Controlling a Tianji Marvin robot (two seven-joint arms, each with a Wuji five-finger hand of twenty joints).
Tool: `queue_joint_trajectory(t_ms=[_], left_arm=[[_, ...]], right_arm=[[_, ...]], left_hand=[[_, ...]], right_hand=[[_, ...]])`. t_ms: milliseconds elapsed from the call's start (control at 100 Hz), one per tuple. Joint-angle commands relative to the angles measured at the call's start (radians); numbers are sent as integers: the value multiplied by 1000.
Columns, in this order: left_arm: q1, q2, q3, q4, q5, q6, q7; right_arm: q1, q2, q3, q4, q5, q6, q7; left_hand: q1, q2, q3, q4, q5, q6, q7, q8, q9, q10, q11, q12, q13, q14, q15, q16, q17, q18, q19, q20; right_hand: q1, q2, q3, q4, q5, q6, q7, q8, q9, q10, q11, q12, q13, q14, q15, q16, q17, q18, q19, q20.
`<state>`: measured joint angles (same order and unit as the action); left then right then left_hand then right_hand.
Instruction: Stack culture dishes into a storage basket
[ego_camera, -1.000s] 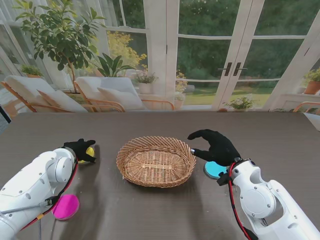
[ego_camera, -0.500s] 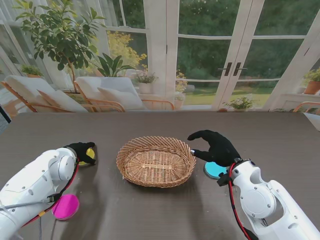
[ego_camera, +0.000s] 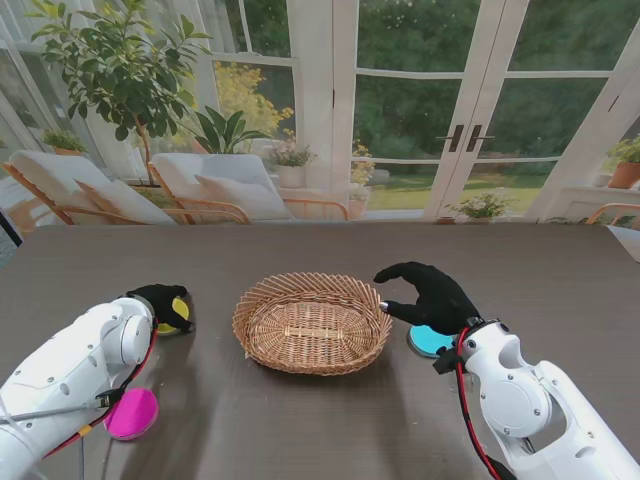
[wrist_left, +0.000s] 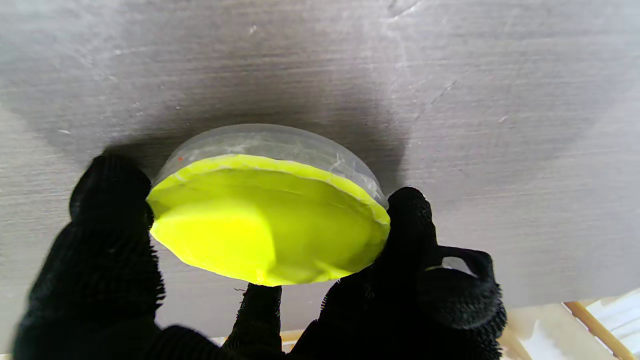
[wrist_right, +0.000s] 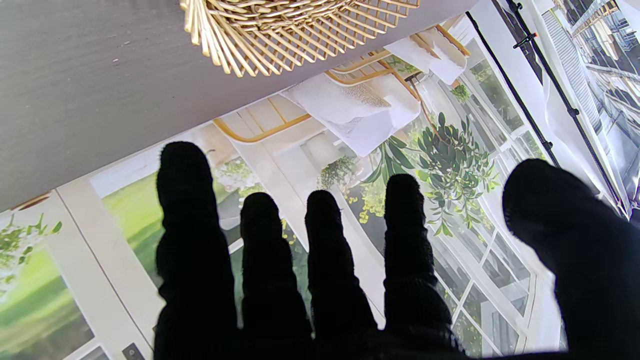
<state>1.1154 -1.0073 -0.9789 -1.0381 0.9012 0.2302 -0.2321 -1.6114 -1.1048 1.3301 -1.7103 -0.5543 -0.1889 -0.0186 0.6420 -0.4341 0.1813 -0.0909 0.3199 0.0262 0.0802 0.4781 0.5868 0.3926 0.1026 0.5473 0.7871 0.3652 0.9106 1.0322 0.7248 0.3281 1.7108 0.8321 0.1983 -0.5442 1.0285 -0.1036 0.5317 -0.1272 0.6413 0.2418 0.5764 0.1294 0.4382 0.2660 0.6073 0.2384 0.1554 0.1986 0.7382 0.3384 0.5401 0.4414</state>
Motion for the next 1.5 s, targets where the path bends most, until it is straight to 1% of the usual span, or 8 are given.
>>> queue_joint_trajectory(t_ms=[0, 220, 840, 1180, 1320, 1470, 1480, 1490], left_arm=[[10, -4, 16, 30, -3, 0, -36], [7, -3, 24, 33, 1, -4, -36], [137, -11, -213, -115, -49, -78, -67], [167, 0, -257, -178, -16, -84, -140], [170, 9, -248, -185, 36, -95, -173], [176, 10, -239, -191, 47, -91, -184], [176, 10, -239, -191, 45, -88, -182], [177, 9, -238, -191, 44, -85, -180]], right_arm=[[-5, -1, -3, 1, 0, -3, 14], [-4, -1, -4, 3, 0, -4, 13], [0, -1, -8, 7, 7, -3, 20], [2, 0, -12, 6, 13, -2, 26], [-3, 1, -10, 0, 18, 3, 32], [-5, 1, -9, -3, 18, 6, 33], [-5, 1, -9, -4, 18, 6, 33], [-5, 1, -9, -4, 18, 6, 33]], left_hand=[[188, -10, 372, 54, 78, -8, 138, 95, 105, -57, 129, 77, 113, -281, 380, 27, 64, -145, 132, -21], [191, -13, 405, 51, 101, 2, 269, 243, 152, -85, 171, 120, 167, -308, 409, 9, 115, -168, 179, -82], [202, -8, 403, 50, 160, 23, 342, 252, 199, -98, 225, 172, 188, -299, 412, 2, 126, -163, 183, -95], [213, -17, 426, 50, 182, 35, 416, 278, 243, -125, 278, 250, 226, -316, 419, -13, 161, -168, 192, -117], [190, -12, 401, 48, 180, 30, 382, 248, 224, -124, 261, 251, 195, -298, 384, -20, 129, -166, 173, -120], [219, -13, 421, 53, 197, 43, 384, 246, 257, -138, 278, 257, 223, -309, 379, -26, 150, -166, 169, -121], [232, -22, 425, 42, 199, 43, 394, 252, 264, -141, 277, 328, 228, -311, 381, -30, 155, -166, 170, -125], [232, -22, 425, 42, 199, 43, 394, 252, 264, -141, 277, 328, 228, -311, 381, -30, 155, -166, 170, -125]], right_hand=[[-5, 13, 59, 2, 19, -14, -7, -10, 20, 6, 15, 3, 14, -4, 11, 10, -425, 3, -31, 32], [-4, 12, 59, 2, 19, -12, -7, -10, 19, 5, 15, 3, 18, -3, 15, 12, -424, 4, -30, 34], [-5, 14, 57, 2, 19, -10, -7, -10, 18, 7, 15, 3, 20, -4, 19, 15, -423, 3, -29, 35], [-4, 14, 57, 2, 20, -8, -7, -10, 17, 7, 15, 3, 22, -3, 19, 17, -422, 3, -29, 36], [-4, 15, 56, 2, 19, -9, -7, -10, 16, 8, 15, 3, 21, -4, 19, 17, -422, 3, -29, 36], [-4, 15, 57, 2, 19, -8, -7, -10, 16, 6, 16, 3, 20, -3, 19, 17, -423, 3, -29, 36], [-4, 15, 57, 2, 19, -9, -7, -10, 16, 6, 16, 3, 20, -3, 19, 17, -423, 3, -29, 36], [-5, 15, 57, 2, 20, -8, -7, -10, 14, 7, 15, 3, 21, -2, 19, 17, -423, 3, -29, 37]])
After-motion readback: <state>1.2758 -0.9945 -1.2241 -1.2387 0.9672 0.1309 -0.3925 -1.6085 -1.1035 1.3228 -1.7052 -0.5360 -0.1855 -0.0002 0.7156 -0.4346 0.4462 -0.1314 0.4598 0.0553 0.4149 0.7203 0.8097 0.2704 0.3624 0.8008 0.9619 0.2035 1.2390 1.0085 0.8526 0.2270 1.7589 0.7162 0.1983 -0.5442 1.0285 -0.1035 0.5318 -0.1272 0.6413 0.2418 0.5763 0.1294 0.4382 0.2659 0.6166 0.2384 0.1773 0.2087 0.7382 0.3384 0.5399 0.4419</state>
